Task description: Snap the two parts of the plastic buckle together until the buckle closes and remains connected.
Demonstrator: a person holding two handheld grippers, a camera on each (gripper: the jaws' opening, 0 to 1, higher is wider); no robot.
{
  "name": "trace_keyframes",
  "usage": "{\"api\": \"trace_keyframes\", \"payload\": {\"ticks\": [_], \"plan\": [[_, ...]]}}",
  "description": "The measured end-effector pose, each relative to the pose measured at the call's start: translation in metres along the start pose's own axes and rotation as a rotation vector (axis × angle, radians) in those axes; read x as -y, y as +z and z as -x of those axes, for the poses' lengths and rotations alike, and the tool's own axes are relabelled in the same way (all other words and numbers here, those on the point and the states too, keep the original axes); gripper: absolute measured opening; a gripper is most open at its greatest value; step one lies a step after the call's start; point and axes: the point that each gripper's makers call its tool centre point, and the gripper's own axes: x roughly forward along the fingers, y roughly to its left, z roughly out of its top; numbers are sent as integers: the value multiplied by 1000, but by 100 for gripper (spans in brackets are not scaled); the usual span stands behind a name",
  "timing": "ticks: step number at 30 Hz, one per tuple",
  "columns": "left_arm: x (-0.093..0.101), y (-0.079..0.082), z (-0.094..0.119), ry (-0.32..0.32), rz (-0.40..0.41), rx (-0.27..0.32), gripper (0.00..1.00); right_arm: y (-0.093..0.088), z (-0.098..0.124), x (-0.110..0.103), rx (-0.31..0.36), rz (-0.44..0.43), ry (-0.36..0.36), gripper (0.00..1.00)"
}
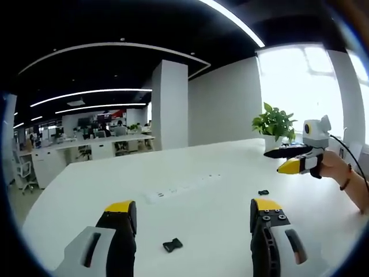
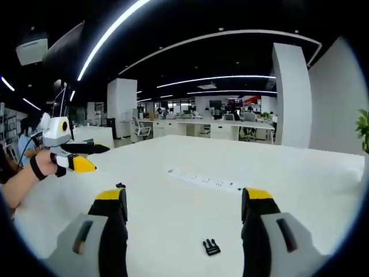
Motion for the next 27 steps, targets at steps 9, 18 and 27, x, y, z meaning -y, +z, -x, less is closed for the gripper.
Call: {"api": "trace_keyframes", "payload": {"ticks": [9, 18, 27], "plan": [[-5, -6, -3, -9, -20, 16, 80, -2, 3, 9, 21, -18, -6, 81], [-6, -13, -6, -20, -41, 9, 78, -10, 3, 13, -5, -14, -16, 79], [-7, -20, -2, -15, -43, 25, 74, -17, 6, 13, -15, -20, -13, 77]]}}
